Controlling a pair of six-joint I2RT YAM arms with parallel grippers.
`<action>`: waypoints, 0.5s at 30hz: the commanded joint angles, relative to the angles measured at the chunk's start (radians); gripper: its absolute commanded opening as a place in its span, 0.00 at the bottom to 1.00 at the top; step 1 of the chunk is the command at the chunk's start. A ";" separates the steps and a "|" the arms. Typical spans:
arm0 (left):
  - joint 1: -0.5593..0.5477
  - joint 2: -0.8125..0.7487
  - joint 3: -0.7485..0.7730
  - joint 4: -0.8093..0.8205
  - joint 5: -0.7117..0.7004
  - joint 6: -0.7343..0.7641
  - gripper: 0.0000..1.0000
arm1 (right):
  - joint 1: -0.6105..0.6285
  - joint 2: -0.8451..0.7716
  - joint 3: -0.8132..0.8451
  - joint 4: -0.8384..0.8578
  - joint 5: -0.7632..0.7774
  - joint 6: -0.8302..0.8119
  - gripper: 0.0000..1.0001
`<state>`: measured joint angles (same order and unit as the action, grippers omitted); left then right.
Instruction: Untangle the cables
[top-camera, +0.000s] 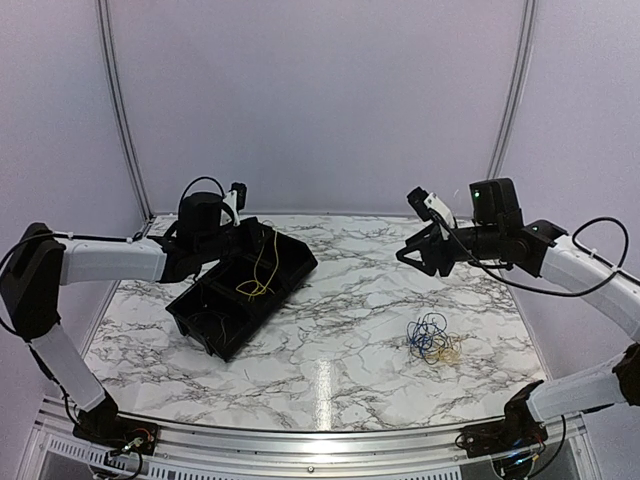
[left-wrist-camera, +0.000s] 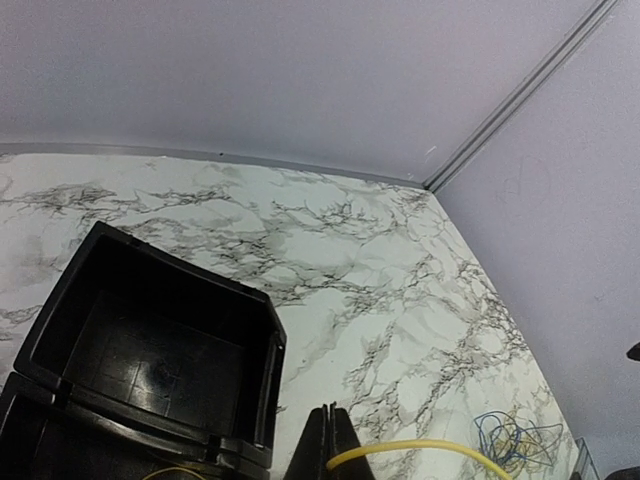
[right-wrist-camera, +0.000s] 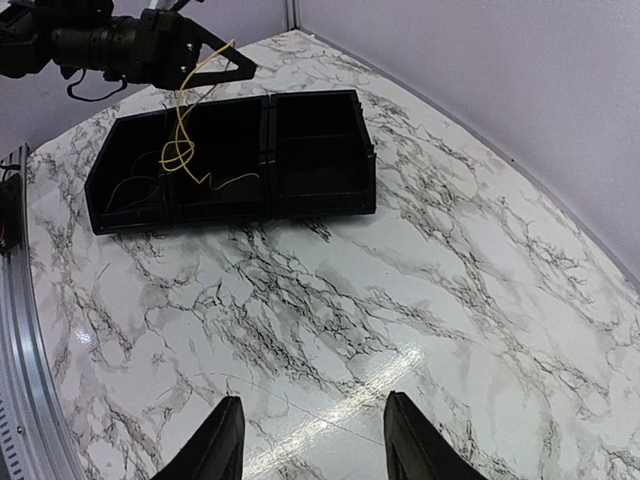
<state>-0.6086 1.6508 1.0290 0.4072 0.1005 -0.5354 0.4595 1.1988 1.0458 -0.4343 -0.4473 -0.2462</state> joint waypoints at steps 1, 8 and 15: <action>0.046 0.045 -0.014 0.009 -0.013 0.011 0.00 | -0.019 -0.042 -0.012 0.000 0.011 -0.015 0.48; 0.103 0.094 -0.025 -0.003 -0.036 0.040 0.00 | -0.051 -0.074 -0.045 -0.006 0.003 -0.001 0.48; 0.105 0.157 -0.024 -0.013 -0.058 0.051 0.03 | -0.075 -0.092 -0.062 -0.006 -0.002 0.004 0.48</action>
<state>-0.5030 1.7794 1.0115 0.4046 0.0666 -0.5083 0.4004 1.1316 0.9867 -0.4358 -0.4438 -0.2478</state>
